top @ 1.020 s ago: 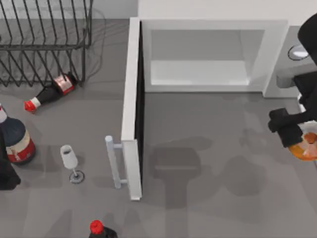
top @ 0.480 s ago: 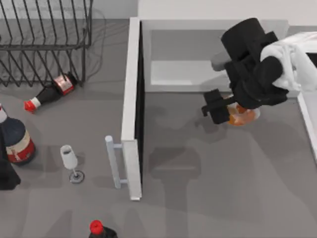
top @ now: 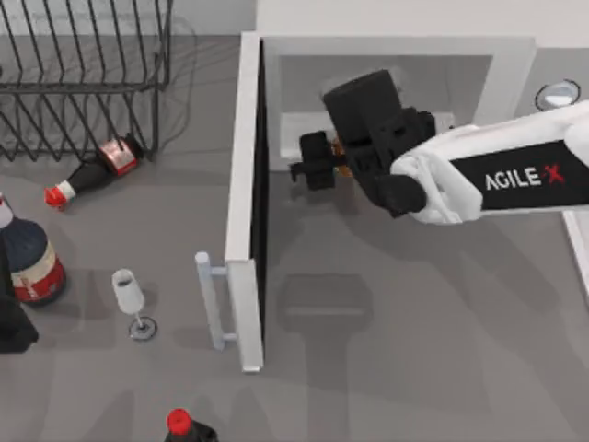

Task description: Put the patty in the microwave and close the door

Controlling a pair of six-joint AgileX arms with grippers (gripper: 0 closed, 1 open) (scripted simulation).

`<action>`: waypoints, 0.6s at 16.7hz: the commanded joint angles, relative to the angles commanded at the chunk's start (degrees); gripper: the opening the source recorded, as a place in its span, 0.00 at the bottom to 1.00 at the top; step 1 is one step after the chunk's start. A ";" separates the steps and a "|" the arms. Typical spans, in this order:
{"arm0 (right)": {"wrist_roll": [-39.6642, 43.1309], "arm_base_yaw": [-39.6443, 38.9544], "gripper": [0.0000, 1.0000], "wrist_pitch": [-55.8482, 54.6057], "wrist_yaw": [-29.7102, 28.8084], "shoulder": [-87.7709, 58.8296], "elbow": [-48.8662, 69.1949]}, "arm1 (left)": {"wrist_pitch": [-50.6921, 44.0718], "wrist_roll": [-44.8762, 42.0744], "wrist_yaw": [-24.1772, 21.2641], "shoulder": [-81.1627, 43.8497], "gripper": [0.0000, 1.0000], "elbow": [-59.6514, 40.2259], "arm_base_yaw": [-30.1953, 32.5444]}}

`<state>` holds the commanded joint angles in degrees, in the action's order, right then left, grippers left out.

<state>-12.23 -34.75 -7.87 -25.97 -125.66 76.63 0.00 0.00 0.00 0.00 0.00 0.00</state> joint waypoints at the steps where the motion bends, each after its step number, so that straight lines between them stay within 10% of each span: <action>1: -0.60 -0.48 0.00 -4.31 -1.75 -1.64 0.45 | 0.00 0.00 0.00 0.00 1.00 0.00 0.00; 10: -3.29 -1.71 0.00 -21.90 -9.72 -8.51 2.67 | 0.00 0.00 0.00 0.00 1.00 0.00 0.00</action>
<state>-15.52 -36.46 -29.77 -35.69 -134.18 79.30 0.00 0.00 0.00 0.00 0.00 0.00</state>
